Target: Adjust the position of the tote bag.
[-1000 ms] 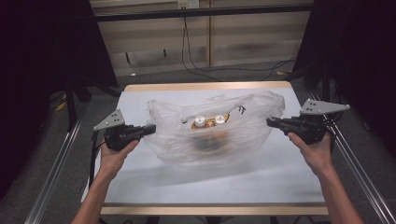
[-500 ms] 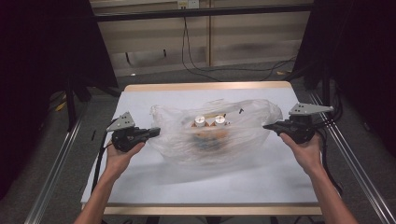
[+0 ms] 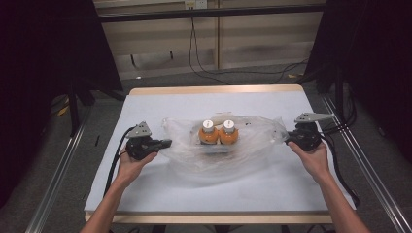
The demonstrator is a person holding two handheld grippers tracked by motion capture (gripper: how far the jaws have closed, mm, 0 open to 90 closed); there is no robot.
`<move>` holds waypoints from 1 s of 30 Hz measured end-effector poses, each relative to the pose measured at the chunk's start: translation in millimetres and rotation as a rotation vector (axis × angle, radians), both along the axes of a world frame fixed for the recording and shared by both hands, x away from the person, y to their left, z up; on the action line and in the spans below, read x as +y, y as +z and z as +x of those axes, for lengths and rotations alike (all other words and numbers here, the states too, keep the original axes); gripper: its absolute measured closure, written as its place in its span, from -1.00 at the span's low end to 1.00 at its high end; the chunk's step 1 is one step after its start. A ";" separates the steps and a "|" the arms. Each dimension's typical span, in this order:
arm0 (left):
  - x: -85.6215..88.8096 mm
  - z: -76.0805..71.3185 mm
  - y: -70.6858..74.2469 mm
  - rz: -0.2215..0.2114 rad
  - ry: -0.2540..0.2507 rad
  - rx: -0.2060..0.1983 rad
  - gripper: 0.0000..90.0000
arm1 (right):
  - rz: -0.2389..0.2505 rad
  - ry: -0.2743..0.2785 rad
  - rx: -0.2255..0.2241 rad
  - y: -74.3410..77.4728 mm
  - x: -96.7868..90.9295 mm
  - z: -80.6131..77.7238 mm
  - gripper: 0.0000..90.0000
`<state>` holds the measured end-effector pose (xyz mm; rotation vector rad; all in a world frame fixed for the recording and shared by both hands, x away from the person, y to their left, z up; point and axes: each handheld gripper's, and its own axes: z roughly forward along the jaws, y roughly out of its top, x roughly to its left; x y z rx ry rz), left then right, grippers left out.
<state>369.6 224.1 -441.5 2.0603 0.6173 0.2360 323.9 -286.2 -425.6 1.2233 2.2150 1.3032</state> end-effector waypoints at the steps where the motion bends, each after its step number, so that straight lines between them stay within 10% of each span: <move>1: 1.7 1.5 -2.4 0.011 -0.007 0.005 1.00 | 0.007 0.002 0.010 -3.6 -1.7 0.7 1.00; 30: -4.3 -8.9 -43.9 0.119 -0.053 0.112 1.00 | -0.107 0.048 0.168 -58.7 0.1 -1.1 1.00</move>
